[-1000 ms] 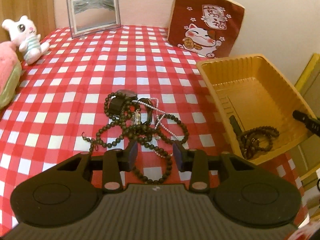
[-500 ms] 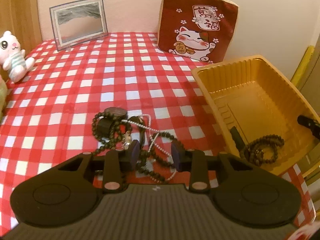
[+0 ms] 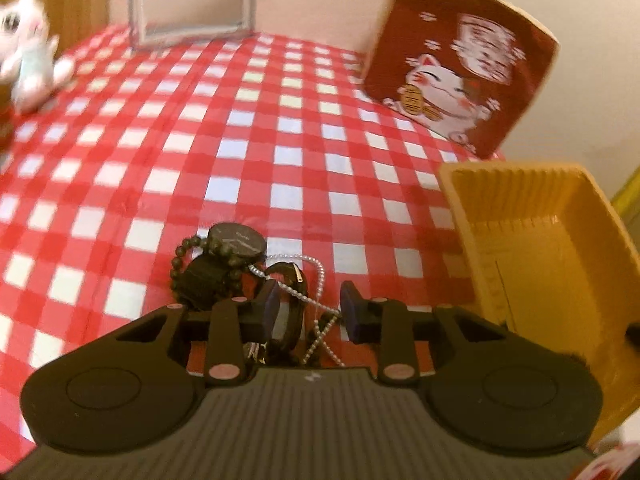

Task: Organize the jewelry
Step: 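Reach the left tool into the jewelry pile and grasp a pearl necklace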

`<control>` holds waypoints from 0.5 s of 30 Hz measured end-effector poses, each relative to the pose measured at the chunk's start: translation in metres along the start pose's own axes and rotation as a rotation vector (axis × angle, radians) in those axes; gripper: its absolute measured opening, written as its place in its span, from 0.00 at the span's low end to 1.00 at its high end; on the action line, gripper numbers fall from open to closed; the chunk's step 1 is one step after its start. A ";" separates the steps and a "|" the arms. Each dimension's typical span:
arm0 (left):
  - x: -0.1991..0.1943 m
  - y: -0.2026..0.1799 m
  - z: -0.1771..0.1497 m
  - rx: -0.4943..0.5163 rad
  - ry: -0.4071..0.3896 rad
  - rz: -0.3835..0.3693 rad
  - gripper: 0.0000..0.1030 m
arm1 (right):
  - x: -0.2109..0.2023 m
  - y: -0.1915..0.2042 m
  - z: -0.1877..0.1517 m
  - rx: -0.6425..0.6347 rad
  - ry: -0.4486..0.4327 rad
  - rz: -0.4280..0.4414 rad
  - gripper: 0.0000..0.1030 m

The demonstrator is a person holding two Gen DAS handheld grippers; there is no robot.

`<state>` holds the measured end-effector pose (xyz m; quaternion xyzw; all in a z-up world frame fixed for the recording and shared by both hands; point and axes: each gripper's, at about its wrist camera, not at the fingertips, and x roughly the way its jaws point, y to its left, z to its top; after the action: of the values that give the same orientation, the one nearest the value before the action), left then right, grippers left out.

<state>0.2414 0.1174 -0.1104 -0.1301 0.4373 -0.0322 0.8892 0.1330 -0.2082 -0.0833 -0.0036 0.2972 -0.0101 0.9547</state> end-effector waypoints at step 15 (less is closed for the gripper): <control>0.017 0.028 0.006 -0.254 0.016 -0.045 0.02 | 0.002 0.000 0.000 0.001 0.001 0.001 0.05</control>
<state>0.2551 0.1429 -0.1272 -0.2510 0.4422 0.0025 0.8611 0.1347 -0.2080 -0.0847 -0.0032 0.2978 -0.0099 0.9546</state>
